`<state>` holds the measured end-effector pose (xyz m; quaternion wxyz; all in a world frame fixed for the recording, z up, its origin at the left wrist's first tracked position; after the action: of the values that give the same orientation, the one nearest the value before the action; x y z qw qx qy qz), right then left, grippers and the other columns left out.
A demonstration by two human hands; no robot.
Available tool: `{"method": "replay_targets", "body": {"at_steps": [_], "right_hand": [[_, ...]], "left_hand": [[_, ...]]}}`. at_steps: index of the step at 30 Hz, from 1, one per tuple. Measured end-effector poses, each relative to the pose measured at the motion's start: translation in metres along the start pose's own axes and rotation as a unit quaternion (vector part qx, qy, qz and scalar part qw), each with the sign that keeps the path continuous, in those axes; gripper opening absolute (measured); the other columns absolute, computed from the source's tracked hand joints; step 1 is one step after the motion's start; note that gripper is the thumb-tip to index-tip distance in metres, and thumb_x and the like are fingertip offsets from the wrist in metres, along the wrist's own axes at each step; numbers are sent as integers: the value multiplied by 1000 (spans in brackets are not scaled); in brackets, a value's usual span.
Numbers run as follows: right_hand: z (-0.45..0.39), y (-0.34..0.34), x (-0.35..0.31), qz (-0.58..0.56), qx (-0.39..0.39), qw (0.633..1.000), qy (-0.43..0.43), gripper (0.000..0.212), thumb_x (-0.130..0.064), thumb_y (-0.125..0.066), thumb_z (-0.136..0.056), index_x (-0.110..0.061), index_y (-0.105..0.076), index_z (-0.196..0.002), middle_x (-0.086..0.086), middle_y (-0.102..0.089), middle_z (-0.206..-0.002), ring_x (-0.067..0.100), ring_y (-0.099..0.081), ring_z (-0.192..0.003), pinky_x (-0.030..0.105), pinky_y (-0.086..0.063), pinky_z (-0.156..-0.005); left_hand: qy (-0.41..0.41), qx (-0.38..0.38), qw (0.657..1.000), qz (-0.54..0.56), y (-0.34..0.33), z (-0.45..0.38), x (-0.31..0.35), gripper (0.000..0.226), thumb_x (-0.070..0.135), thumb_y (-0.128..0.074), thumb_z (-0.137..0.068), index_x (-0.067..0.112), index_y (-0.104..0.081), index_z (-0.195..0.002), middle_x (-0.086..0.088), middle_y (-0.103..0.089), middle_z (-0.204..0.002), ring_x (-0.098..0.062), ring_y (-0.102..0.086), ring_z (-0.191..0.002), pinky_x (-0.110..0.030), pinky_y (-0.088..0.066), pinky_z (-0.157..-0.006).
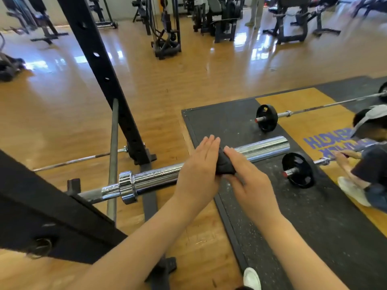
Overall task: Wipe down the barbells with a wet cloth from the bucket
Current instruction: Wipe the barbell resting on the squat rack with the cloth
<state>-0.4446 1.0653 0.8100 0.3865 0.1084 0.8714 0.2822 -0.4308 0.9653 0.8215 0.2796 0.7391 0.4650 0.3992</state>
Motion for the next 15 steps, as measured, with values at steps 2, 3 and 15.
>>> {"method": "replay_targets", "body": {"at_steps": [2, 3, 15], "right_hand": [[-3, 0, 10, -102, -29, 994, -7, 61, -37, -55, -84, -21, -36, -140, -11, -39, -142, 4, -39, -130, 13, -32, -104], [-6, 3, 16, -147, -31, 989, -9, 64, -36, -58, -83, -25, -34, -141, -15, -37, -143, 2, -37, -132, 13, -32, -104], [-46, 139, 115, 29, 129, 981, 142, 24, -14, -65, -85, -1, -67, -105, 1, -63, -103, 24, -59, -97, 44, -44, -87]], "left_hand": [[-21, -17, 999, 34, -11, -8, 6, 60, 14, -41, -76, -8, -44, -133, -23, -51, -135, -32, -46, -127, -32, -32, -109], [-28, -20, 998, 46, -17, -14, 9, 62, 14, -42, -77, -8, -39, -136, -23, -47, -138, -31, -43, -130, -31, -29, -111], [6, -168, 972, -163, -98, -75, 54, 91, 59, -47, -86, 2, -16, -149, -13, -16, -157, -22, -8, -146, -30, -4, -117]]}}
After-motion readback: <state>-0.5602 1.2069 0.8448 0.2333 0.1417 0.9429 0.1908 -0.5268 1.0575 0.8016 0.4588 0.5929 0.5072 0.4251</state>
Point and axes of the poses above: each hand's wrist, its own z-axis away from the middle knuckle, its own y-axis out of the back of the hand, x = y × z, the point moved 8 cm from there along -z, towards the middle knuckle
